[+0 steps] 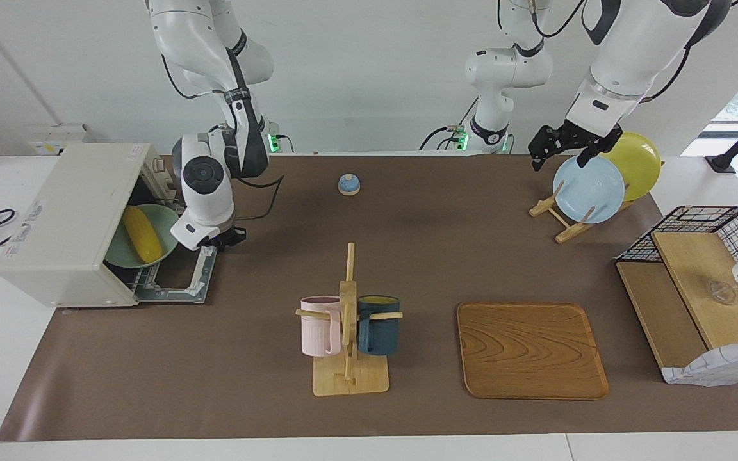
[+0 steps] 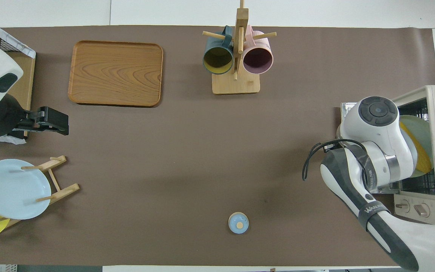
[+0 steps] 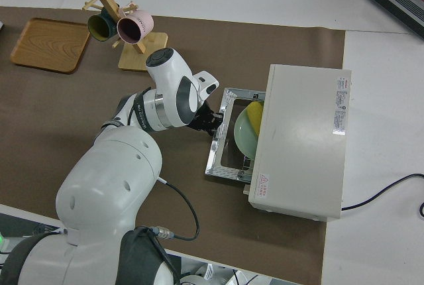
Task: Put corn in oven
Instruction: 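Push the oven door shut with the right gripper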
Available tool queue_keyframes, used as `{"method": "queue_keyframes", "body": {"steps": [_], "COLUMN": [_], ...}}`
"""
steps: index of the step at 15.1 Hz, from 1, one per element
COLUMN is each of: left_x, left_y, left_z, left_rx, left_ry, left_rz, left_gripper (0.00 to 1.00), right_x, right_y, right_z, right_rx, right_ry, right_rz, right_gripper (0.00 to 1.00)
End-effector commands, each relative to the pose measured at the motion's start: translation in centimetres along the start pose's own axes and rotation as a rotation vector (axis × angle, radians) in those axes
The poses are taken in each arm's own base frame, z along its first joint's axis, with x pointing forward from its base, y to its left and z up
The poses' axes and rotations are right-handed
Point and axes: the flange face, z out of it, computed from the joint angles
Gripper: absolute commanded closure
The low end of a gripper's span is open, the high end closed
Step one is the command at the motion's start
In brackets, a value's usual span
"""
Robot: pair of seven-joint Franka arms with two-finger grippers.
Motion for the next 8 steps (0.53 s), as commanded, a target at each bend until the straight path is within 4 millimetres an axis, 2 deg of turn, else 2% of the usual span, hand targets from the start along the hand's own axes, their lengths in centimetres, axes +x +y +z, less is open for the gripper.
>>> {"method": "queue_keyframes", "body": {"steps": [1, 5, 8], "left_x": [-0.1, -0.1, -0.1], "left_y": [-0.3, -0.3, -0.3], "left_z": [-0.2, -0.2, -0.2], "left_rx": [0.009, 0.009, 0.009], "left_ry": [-0.009, -0.009, -0.009], "left_rz": [-0.001, -0.001, -0.001], "left_gripper": [0.00, 0.00, 0.00], "right_x": [-0.2, -0.2, 0.0], "right_y": [1.4, 1.5, 1.1], "right_z": [0.9, 1.0, 1.9], "right_rx": [-0.026, -0.026, -0.025], "right_ry": [-0.010, -0.009, -0.021], "right_rz": [0.012, 0.008, 0.006], "right_gripper": [1.00, 1.00, 1.00]}}
